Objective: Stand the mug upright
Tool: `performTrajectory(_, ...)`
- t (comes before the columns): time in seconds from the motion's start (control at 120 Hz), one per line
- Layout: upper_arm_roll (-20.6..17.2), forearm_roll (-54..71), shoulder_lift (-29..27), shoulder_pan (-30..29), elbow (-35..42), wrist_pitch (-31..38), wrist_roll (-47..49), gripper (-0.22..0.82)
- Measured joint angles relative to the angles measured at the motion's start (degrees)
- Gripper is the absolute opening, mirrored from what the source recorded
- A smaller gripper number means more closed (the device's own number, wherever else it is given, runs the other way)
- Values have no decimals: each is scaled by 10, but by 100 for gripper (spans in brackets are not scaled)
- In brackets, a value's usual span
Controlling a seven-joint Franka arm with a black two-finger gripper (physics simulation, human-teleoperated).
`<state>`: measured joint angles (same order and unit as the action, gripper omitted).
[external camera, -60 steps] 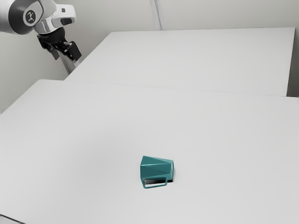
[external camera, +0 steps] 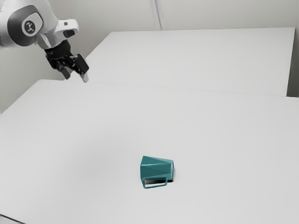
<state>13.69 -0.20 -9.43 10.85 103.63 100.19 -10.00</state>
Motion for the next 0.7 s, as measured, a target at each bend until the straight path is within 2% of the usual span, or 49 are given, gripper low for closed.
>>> performTrajectory(0.342,12,-219,1,-10,200,1,39,60)
performTrajectory(0.533,-6,-285,9,-9,267,18,80,60)
performTrajectory(0.7,-33,-364,56,-8,281,59,93,60)
